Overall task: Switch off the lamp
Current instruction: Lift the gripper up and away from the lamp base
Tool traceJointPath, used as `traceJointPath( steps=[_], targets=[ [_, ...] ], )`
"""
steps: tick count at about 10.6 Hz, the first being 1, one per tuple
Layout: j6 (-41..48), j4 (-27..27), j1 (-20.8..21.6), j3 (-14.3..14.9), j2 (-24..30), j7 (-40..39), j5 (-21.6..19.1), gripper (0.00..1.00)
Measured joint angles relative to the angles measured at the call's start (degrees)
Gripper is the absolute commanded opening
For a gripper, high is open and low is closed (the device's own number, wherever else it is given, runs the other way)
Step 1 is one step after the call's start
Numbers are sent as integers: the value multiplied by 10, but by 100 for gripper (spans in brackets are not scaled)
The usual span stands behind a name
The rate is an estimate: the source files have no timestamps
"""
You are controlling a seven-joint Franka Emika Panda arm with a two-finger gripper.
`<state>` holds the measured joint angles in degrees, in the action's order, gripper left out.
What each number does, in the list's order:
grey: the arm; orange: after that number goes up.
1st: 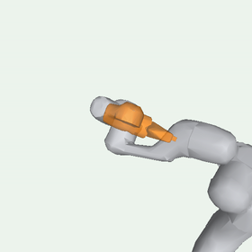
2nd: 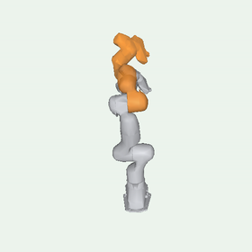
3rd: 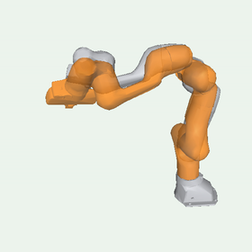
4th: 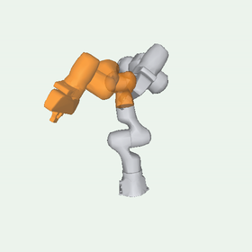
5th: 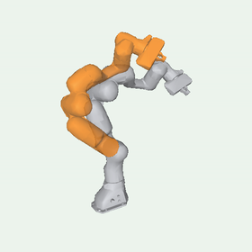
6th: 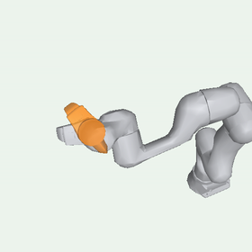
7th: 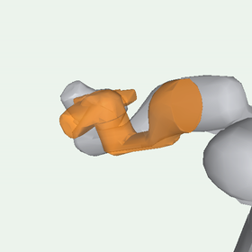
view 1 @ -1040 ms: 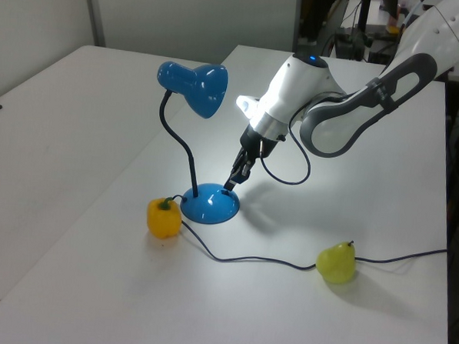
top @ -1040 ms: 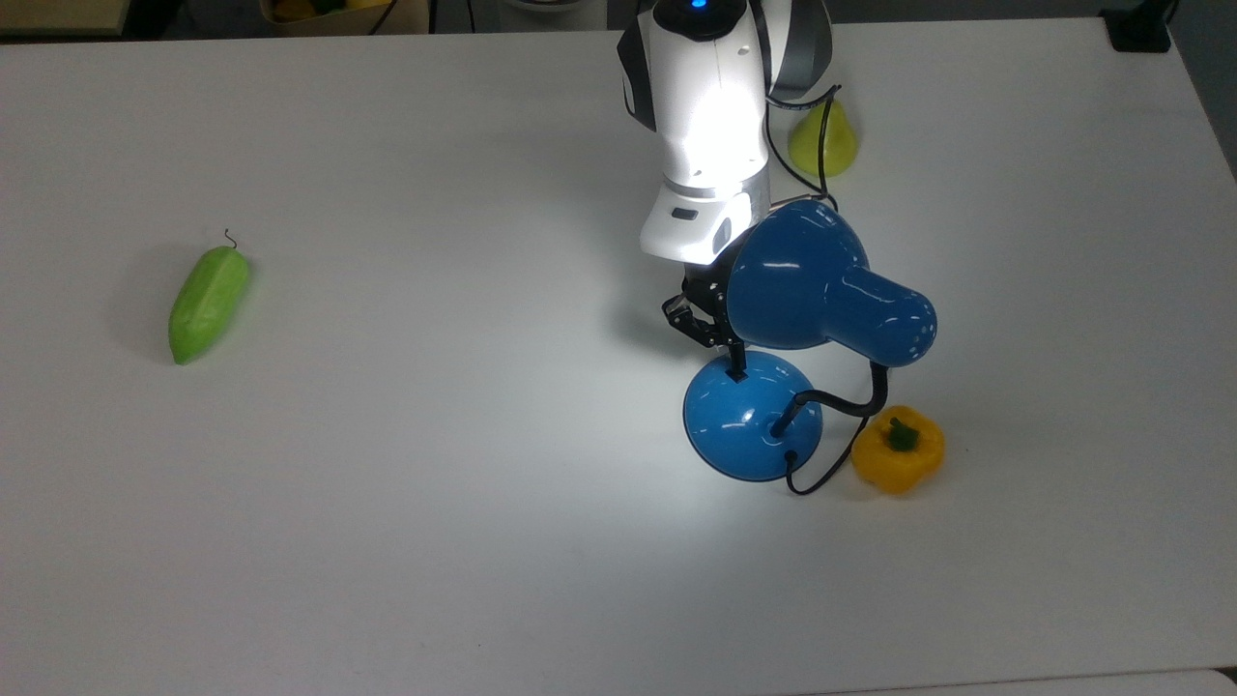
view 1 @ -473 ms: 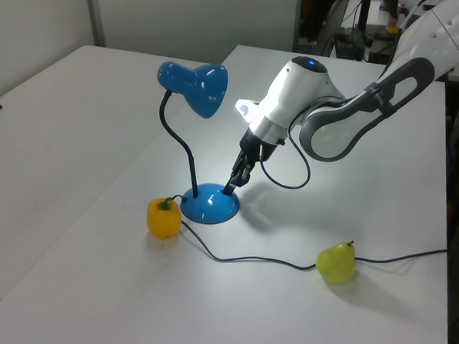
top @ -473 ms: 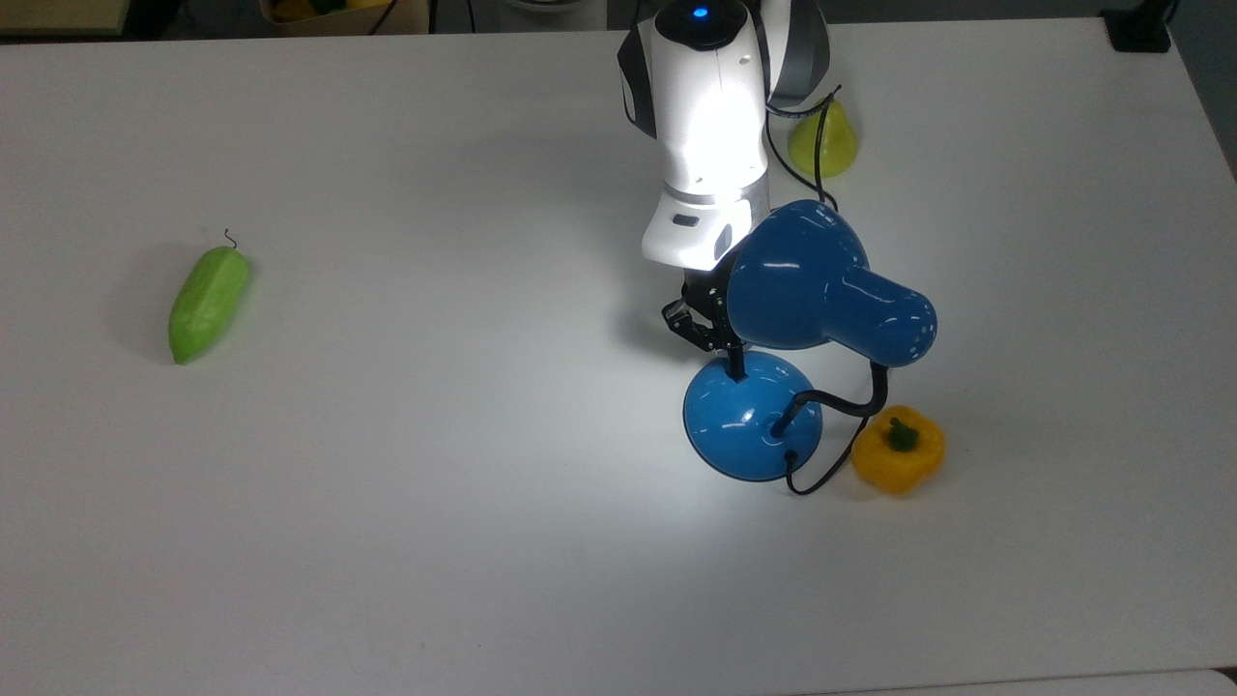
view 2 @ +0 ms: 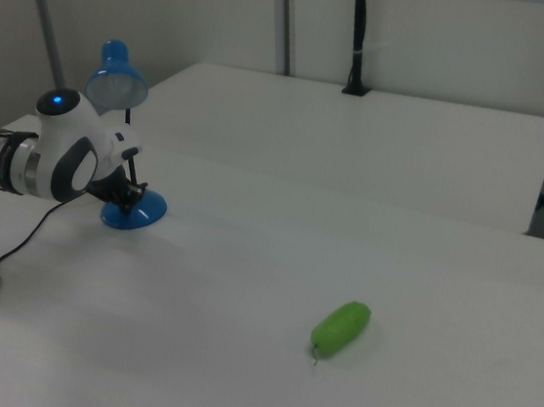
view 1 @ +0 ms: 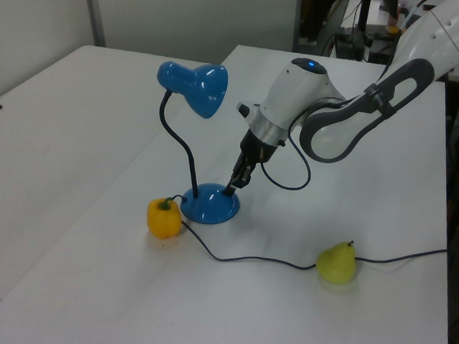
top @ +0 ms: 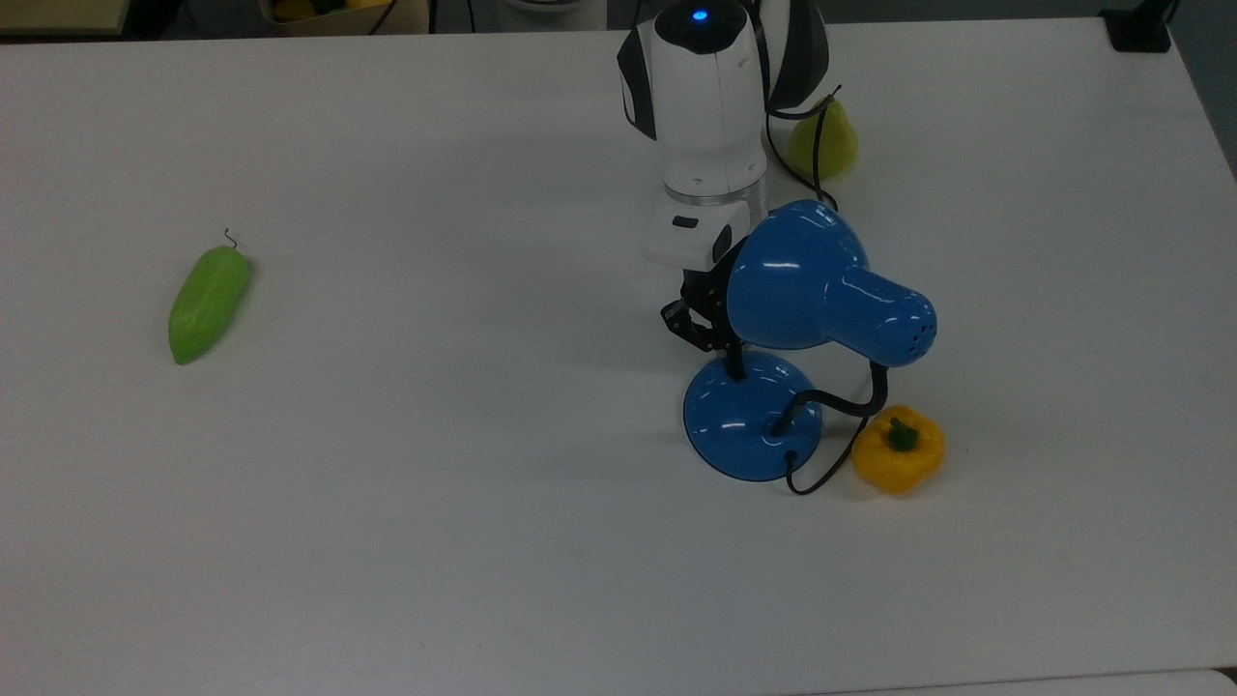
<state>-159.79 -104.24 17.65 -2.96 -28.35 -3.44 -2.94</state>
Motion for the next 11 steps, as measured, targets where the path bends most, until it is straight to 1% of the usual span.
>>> traceJointPath(
  steps=[3, 4, 5, 6, 7, 8, 11],
  targets=[
    [0, -1, 0, 0, 0, 0, 0, 0],
    [12, -2, 0, 0, 2, 0, 0, 0],
    [48, -1, -1, 0, 7, 0, 0, 0],
    [98, 0, -1, 0, 16, 0, 0, 16],
    [158, 3, -1, 0, 33, 0, 0, 51],
    [220, 6, -1, 1, 57, 0, 0, 100],
    [407, 8, -2, 4, 149, 1, 0, 100]
  ],
)
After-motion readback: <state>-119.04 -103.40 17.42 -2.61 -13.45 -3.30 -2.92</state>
